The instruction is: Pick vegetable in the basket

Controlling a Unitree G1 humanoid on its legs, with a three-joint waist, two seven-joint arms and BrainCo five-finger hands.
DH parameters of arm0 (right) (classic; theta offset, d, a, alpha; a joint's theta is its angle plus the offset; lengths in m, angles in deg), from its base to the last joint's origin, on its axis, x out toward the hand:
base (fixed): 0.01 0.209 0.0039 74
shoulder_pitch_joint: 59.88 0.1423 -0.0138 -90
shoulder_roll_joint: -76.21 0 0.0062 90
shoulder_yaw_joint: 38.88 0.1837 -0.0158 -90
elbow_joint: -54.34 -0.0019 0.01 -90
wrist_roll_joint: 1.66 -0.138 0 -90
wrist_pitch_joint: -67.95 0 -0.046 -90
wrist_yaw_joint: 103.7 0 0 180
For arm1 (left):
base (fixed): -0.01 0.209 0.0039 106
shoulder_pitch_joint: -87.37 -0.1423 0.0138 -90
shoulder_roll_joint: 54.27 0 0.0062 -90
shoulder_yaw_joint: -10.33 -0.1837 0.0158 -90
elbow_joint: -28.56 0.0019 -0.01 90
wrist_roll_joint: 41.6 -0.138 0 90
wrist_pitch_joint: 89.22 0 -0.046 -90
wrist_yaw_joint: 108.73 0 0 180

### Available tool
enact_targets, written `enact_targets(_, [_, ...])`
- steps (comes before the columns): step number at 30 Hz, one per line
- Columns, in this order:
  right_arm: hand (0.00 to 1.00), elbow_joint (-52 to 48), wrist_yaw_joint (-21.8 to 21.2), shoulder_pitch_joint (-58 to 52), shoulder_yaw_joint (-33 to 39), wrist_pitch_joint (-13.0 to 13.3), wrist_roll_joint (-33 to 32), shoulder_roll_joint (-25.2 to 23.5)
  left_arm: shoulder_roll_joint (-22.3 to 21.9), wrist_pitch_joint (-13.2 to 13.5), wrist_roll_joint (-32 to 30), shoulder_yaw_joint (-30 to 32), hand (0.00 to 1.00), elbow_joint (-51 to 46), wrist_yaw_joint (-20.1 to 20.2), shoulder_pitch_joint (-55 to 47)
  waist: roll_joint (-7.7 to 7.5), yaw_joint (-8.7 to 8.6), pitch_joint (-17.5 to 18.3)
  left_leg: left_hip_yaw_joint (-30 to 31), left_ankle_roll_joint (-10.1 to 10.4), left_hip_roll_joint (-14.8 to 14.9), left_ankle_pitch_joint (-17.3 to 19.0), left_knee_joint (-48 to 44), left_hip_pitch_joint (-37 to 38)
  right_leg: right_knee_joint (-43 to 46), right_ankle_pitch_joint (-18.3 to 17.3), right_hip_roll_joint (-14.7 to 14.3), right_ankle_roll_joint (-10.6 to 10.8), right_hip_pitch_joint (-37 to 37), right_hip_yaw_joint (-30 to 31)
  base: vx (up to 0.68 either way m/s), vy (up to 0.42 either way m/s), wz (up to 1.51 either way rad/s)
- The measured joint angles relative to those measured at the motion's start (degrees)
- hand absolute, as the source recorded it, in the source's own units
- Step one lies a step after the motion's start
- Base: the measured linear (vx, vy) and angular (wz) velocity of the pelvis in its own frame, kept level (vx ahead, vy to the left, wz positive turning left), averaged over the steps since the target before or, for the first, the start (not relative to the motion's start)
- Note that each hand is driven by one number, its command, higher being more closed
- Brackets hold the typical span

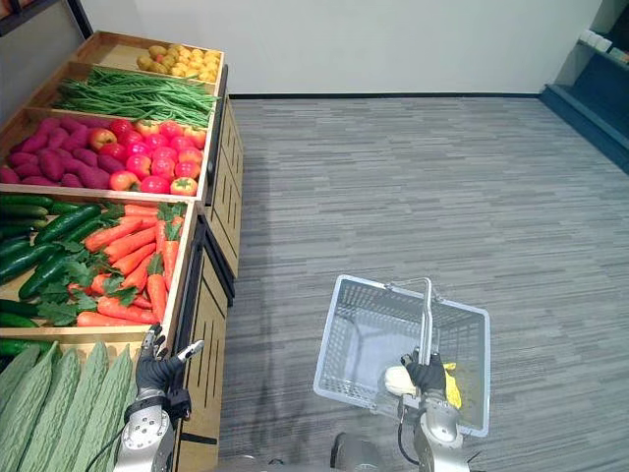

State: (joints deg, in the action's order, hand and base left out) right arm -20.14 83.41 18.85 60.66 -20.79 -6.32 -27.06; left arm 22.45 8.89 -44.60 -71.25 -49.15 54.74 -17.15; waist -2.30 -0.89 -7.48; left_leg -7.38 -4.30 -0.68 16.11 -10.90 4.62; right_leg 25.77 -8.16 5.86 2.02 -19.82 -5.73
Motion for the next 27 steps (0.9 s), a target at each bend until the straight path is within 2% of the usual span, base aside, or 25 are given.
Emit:
enact_targets(1, [1.00,0.00,0.19,0.28,0.52,0.00,0.18,0.03,0.12,0.06,-0.02,0.00,0.00,-0.18,-0.15,0.09,0.35,0.06,-0.10,0.21,0.35,0.51,0.37,-0.10,0.36,-2.52,0.76,-0.18,0.35,-0.35,-0.46,0.49,-0.111,0.42])
enact_targets(2, [1.00,0.00,0.45,1.22,1.85,0.00,0.25,0.27,0.45,0.05,-0.03,-0.01,0.00,-0.23,-0.37,0.81,1.21,-0.11,-0.62,1.40,1.86,1.90,0.91,-0.32,1.86,-9.83,4.64,-1.12,0.59,-0.39,-0.22,0.46,-0.118,0.45])
enact_targets(4, [1.00,-0.01,0.65,2.04,2.07,0.01,0.26,0.74,1.12,0.05,-0.53,-0.02,0.00,-0.37,-1.10,1.35,1.05,-0.93,-0.58,3.00,3.84,2.38,2.03,0.05,3.46,-17.04,9.64,-1.71,1.21,-0.32,1.33,0.50,-0.179,0.63])
enact_targets(5, [1.00,-0.04,0.75,2.12,2.07,0.03,0.30,0.99,1.87,-0.06,-1.28,-0.04,0.00,-0.61,-1.54,1.25,0.72,-1.43,-0.48,4.46,6.29,2.46,3.66,-0.20,5.88,-16.16,17.90,-1.60,-0.25,-0.33,2.90,0.53,-0.252,0.57])
enact_targets(6, [1.00,0.27,0.70,2.49,2.03,0.00,0.41,1.84,1.32,-0.24,-1.68,-0.05,0.00,-0.35,-1.40,1.38,2.64,-1.23,-0.64,4.98,7.08,3.76,4.19,-0.64,6.59,-13.49,16.53,-2.46,-0.58,-0.64,2.23,0.62,-0.297,0.43])
enact_targets(7, [1.00,0.35,0.60,3.11,1.73,-0.06,0.80,2.25,-0.01,-0.22,-2.30,-0.43,0.00,-1.38,-1.48,1.28,4.34,-1.22,-0.36,5.68,8.52,6.38,3.46,-3.53,5.90,-10.83,13.63,-4.13,-1.65,-0.61,0.81,0.40,-0.209,0.09])
enact_targets(8, [1.00,0.29,0.52,3.51,1.28,-0.07,0.81,2.19,-0.69,-0.13,-2.37,-0.65,0.00,-2.32,-1.35,1.12,4.49,-1.10,-0.37,5.84,9.58,7.07,2.80,-5.93,5.25,-9.99,12.33,-4.95,-2.34,-0.36,0.42,0.47,-0.268,-0.01])
enact_targets(9, [1.00,-0.62,0.34,3.50,0.29,-0.09,0.81,2.13,-1.61,-0.03,-2.59,-1.26,0.00,-4.08,-1.24,0.99,4.69,-0.91,-0.39,6.18,10.39,8.84,1.46,-13.49,2.92,-9.46,10.07,-6.78,-3.62,1.16,-0.21,0.48,-0.298,-0.09])
enact_targets(10, [1.00,-1.64,0.29,2.84,-0.50,-0.09,0.77,2.11,-2.23,-0.01,-2.93,-2.01,0.00,-4.90,-1.05,1.02,4.74,-0.80,-0.49,6.87,9.95,10.22,-0.92,-21.26,0.48,-9.56,8.78,-8.05,-4.42,3.13,-0.58,0.66,-0.394,-0.13])
enact_targets(11, [1.00,-4.25,0.18,1.19,-1.71,-0.07,0.75,2.03,-3.74,0.04,-3.95,-3.95,0.00,-5.34,-0.90,1.07,4.74,-0.31,-0.61,7.63,8.80,13.40,-11.26,-39.29,-5.94,-12.13,6.58,-10.37,-6.12,9.72,-0.78,0.73,-0.388,-0.07])
enact_targets(12, [1.00,-6.27,0.37,0.21,-1.74,-0.05,0.69,1.38,-4.42,0.04,-4.26,-4.79,0.00,-6.59,-0.88,1.09,4.62,-0.14,-0.89,4.90,7.83,16.01,-10.67,-49.27,-10.42,-15.02,5.72,-11.26,-6.72,14.79,-0.76,0.61,-0.312,-0.02])
enact_targets(13, [1.00,-7.15,0.47,-0.20,-1.73,-0.02,0.70,0.94,-4.59,0.04,-4.27,-5.01,0.00,-7.38,-0.89,1.02,4.44,0.03,-1.02,3.65,7.19,16.76,-9.93,-51.83,-12.07,-15.99,5.33,-11.29,-6.99,16.61,-0.74,0.48,-0.215,0.12])
enact_targets(14, [1.00,-8.20,0.80,-0.48,-1.68,0.08,0.68,0.60,-4.87,0.14,-4.28,-5.00,0.00,-9.17,-1.06,0.93,4.36,0.39,-1.10,1.47,5.25,17.26,-8.61,-54.08,-15.39,-17.60,4.18,-11.23,-7.64,19.75,-0.67,0.34,-0.136,0.12])
enact_targets(16, [1.00,-8.52,1.58,-0.37,-1.50,0.21,0.65,0.65,-4.82,0.66,-4.29,-4.97,0.00,-10.70,-1.17,0.46,4.43,1.57,-1.10,-1.90,4.95,17.15,-5.64,-50.71,-19.22,-19.08,2.64,-11.01,-8.22,22.98,-0.95,0.30,-0.083,0.12])
enact_targets(17, [1.00,-8.49,1.69,-0.27,-1.10,0.22,0.66,0.73,-4.81,0.96,-4.40,-4.96,0.00,-10.78,-1.33,0.54,4.54,1.79,-1.03,-3.95,4.92,16.20,-4.12,-45.60,-20.14,-19.81,1.97,-10.54,-8.18,24.17,-1.39,0.29,-0.004,0.34])
enact_targets(18, [1.00,-8.41,1.73,0.04,-0.89,0.25,0.66,1.21,-4.82,1.04,-4.40,-4.92,0.00,-11.28,-1.37,0.52,4.76,1.77,-1.01,-7.69,4.27,14.59,-3.27,-36.52,-20.46,-20.27,1.09,-9.57,-7.71,25.98,-2.45,0.39,0.022,0.57])
enact_targets(19, [1.00,-7.67,1.76,0.38,-0.20,0.35,0.70,1.80,-4.87,1.14,-4.52,-4.95,0.00,-11.75,-1.44,0.61,4.84,1.55,-0.96,-12.17,4.53,12.83,-3.47,-26.69,-20.81,-21.21,0.46,-8.61,-7.08,27.77,-3.82,0.37,0.037,0.63])
enact_targets(21, [1.00,-5.97,1.79,1.00,0.70,0.46,0.73,2.85,-5.14,1.24,-5.68,-4.97,0.00,-12.00,-1.93,1.26,5.17,1.68,-0.63,-18.61,6.19,11.03,-5.03,-15.89,-20.26,-23.19,-0.14,-7.87,-5.98,29.03,-5.90,0.37,0.056,0.56])
enact_targets(22, [1.00,-4.04,1.84,1.78,1.81,0.44,0.73,3.64,-5.63,1.23,-6.47,-4.90,0.00,-11.99,-2.64,1.77,5.76,1.70,-0.37,-24.00,5.82,10.22,-6.64,-9.85,-19.61,-23.83,-0.87,-7.74,-4.68,30.31,-6.89,0.48,0.099,0.59])
enact_targets(23, [1.00,-2.01,2.04,2.34,2.68,0.28,0.74,4.09,-5.94,1.22,-6.90,-4.88,0.00,-11.98,-2.91,1.93,6.13,1.78,-0.19,-26.01,1.57,8.72,-9.91,-5.90,-18.20,-23.79,-1.96,-7.64,-2.88,31.79,-7.35,0.43,0.096,0.47])
enact_targets(24, [1.00,-0.96,2.16,2.52,3.02,0.22,0.75,4.08,-5.96,1.17,-7.02,-4.88,0.00,-11.94,-3.09,1.88,5.97,1.79,-0.15,-25.88,-1.14,7.88,-11.98,-4.77,-17.02,-23.72,-2.46,-7.15,-2.06,32.79,-7.37,0.52,0.152,0.37])
enact_targets(25, [1.00,0.38,2.53,2.44,3.18,-0.10,0.81,4.10,-6.03,1.13,-8.11,-4.70,0.00,-11.94,-3.63,1.66,5.26,1.79,0.14,-25.86,-3.77,5.22,-13.30,-2.29,-14.18,-20.85,-4.09,-4.76,0.63,33.80,-7.04,0.43,0.148,0.21])
enact_targets(26, [1.00,0.75,2.63,2.47,3.36,-0.10,0.82,4.11,-6.08,1.13,-8.32,-4.61,0.00,-11.94,-3.67,1.64,4.94,1.73,0.03,-25.81,-3.97,4.33,-13.04,-1.21,-13.27,-18.57,-4.47,-3.95,1.26,33.25,-6.87,0.51,0.222,0.27])
enact_targets(27, [1.00,1.36,2.66,2.51,3.89,-0.30,0.83,3.86,-6.08,1.13,-8.85,-4.14,0.00,-11.94,-3.67,1.82,5.57,1.68,0.41,-25.48,-4.09,2.98,-12.52,0.63,-11.16,-10.92,-5.36,-2.48,2.71,30.87,-6.86,0.44,0.206,0.32])
